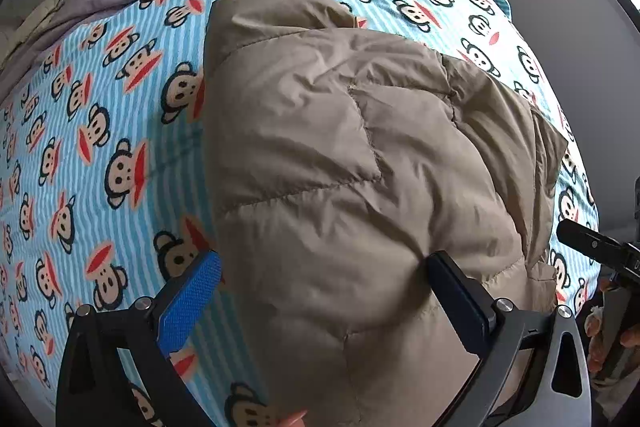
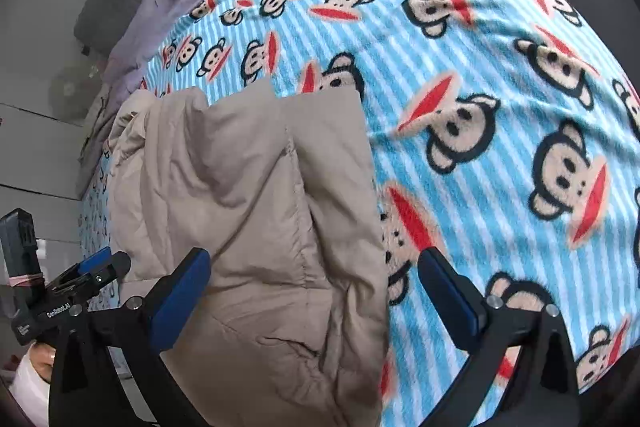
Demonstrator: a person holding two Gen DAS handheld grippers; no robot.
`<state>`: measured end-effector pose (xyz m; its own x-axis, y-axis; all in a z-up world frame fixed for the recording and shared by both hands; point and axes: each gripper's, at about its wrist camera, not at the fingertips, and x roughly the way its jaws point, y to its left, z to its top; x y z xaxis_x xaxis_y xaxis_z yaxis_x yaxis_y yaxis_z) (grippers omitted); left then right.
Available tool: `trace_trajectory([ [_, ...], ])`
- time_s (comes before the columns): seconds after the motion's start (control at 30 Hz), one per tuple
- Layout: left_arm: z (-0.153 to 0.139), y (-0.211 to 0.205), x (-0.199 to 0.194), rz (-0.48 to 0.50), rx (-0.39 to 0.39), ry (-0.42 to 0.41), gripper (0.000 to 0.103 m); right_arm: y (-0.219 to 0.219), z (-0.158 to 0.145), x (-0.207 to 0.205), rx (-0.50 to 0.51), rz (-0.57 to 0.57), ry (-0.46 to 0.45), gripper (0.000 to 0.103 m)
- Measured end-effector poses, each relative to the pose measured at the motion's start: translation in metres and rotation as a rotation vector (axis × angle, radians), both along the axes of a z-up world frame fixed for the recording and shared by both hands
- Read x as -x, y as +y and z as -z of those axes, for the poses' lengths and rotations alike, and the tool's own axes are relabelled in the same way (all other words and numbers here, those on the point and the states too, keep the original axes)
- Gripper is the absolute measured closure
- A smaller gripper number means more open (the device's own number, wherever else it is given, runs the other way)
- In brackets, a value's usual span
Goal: Fold large clothes
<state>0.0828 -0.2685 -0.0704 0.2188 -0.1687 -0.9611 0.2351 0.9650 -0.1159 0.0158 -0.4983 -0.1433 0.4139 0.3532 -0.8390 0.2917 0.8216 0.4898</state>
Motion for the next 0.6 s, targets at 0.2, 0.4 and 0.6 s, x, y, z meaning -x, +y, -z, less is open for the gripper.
trace_trajectory([
  [0.2,0.0,0.001,0.001,0.01,-0.001,-0.003,0.0,-0.009,0.004,0.001,-0.029,0.006,0.015,0.0],
  [0.4,0.0,0.003,0.001,0.0,0.009,0.004,0.0,-0.02,0.011,0.002,-0.113,0.007,0.06,0.0],
  [0.6,0.002,0.021,-0.001,-0.026,0.085,0.051,0.0,-0.027,0.013,0.002,-0.118,-0.011,0.072,0.0],
])
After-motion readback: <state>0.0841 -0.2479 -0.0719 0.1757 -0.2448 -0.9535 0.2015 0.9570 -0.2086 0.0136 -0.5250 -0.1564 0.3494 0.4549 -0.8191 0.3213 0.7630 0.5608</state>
